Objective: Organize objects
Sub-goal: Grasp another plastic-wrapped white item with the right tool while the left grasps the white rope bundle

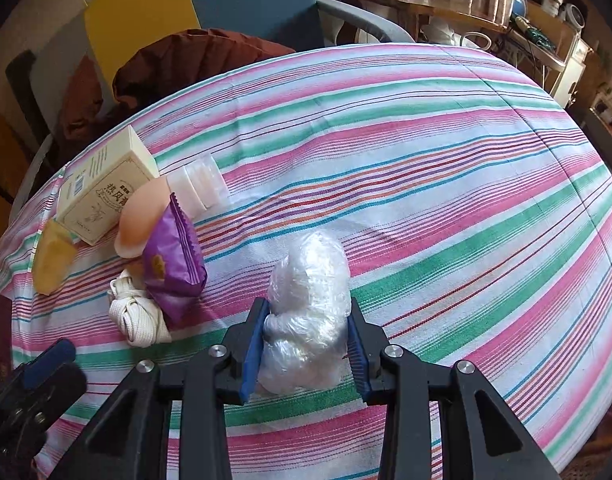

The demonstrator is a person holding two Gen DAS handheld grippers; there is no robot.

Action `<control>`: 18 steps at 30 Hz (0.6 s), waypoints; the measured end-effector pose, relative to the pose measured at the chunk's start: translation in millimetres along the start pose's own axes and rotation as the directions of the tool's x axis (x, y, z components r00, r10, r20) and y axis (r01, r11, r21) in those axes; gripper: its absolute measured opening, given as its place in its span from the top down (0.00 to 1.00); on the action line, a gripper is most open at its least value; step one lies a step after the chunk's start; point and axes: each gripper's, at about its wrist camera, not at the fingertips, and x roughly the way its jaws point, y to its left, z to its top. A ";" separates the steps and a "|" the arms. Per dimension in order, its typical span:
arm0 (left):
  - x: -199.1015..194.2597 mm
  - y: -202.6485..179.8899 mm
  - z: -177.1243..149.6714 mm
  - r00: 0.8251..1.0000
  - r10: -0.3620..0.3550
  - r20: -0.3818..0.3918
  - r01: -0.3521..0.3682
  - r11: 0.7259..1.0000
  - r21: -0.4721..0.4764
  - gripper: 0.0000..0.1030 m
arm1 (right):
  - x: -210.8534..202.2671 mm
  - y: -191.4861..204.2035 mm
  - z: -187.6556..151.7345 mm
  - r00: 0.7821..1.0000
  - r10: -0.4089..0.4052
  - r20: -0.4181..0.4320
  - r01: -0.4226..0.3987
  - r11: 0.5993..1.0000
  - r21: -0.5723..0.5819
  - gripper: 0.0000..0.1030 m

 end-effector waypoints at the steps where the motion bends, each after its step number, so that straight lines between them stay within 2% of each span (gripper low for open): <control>1: 3.9 -0.1 2.4 1.000 -0.007 0.000 0.007 1.000 -0.009 0.44 | 0.0 -0.6 0.2 1.000 0.004 -0.002 -0.004 1.000 0.004 0.63; 8: 27.4 0.4 13.4 0.999 -0.037 0.021 0.037 0.998 -0.044 0.45 | 3.1 -2.8 3.1 0.999 0.034 -0.012 -0.034 0.999 0.043 0.63; 9: 28.5 -1.6 14.2 0.999 -0.033 0.025 0.033 0.999 -0.029 0.46 | 3.0 -3.4 2.9 0.999 0.035 -0.012 -0.035 0.998 0.045 0.63; 11: 32.8 -7.1 14.0 1.000 -0.001 0.025 0.001 1.000 0.022 0.58 | 2.4 -2.8 2.2 0.999 0.032 -0.012 -0.032 0.999 0.042 0.63; 13: 34.0 -9.8 10.3 0.999 0.017 0.042 -0.020 0.997 0.076 0.60 | 2.2 -1.4 1.3 1.000 0.029 -0.011 -0.029 0.999 0.036 0.63; 18: 20.7 -6.1 -4.2 0.997 -0.001 0.083 -0.012 0.987 0.160 0.64 | 3.0 4.1 -1.1 1.000 0.008 -0.003 -0.008 1.000 -0.002 0.62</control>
